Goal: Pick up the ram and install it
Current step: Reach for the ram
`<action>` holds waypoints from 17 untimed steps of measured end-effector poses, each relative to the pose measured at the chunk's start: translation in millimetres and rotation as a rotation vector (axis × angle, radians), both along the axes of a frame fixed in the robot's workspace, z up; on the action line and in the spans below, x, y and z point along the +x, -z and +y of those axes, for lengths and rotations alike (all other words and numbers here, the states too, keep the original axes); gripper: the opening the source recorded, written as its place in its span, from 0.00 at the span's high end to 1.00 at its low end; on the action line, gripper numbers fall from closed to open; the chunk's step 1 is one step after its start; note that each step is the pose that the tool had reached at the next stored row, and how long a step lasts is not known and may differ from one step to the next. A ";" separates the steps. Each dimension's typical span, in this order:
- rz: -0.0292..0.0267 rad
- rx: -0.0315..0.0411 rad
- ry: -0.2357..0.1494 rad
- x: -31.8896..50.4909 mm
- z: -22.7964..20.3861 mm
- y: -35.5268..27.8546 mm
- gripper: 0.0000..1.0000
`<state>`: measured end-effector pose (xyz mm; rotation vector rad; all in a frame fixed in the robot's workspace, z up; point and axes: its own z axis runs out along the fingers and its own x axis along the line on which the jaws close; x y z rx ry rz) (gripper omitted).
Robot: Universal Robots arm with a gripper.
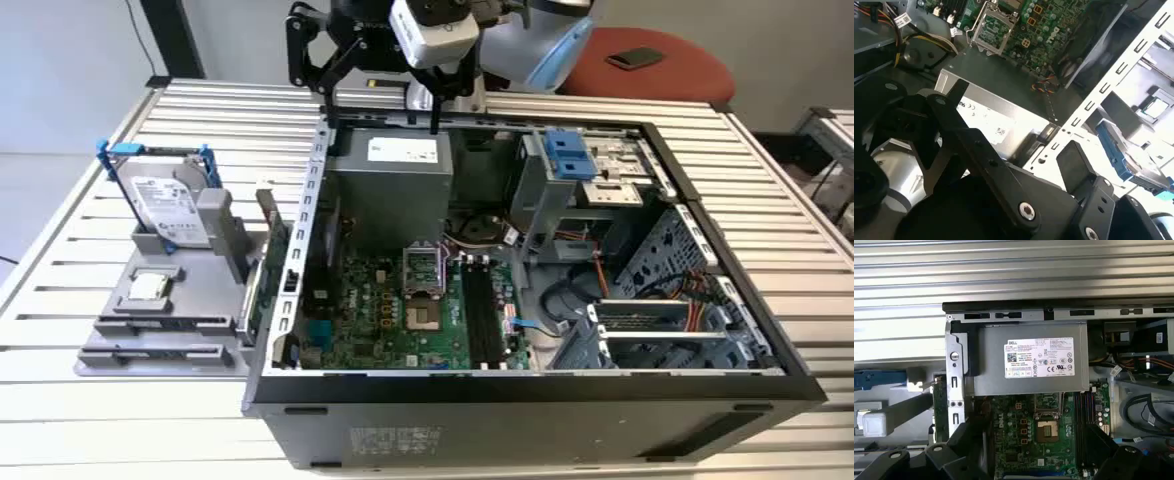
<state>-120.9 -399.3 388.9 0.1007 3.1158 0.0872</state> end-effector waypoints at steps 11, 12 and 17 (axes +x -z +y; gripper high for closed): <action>0.0000 0.0001 0.000 0.0 0.0 0.0 0.00; -0.0001 0.0000 0.000 -0.1 0.0 0.0 0.00; 0.0013 0.0000 0.000 -2.3 0.0 0.0 0.00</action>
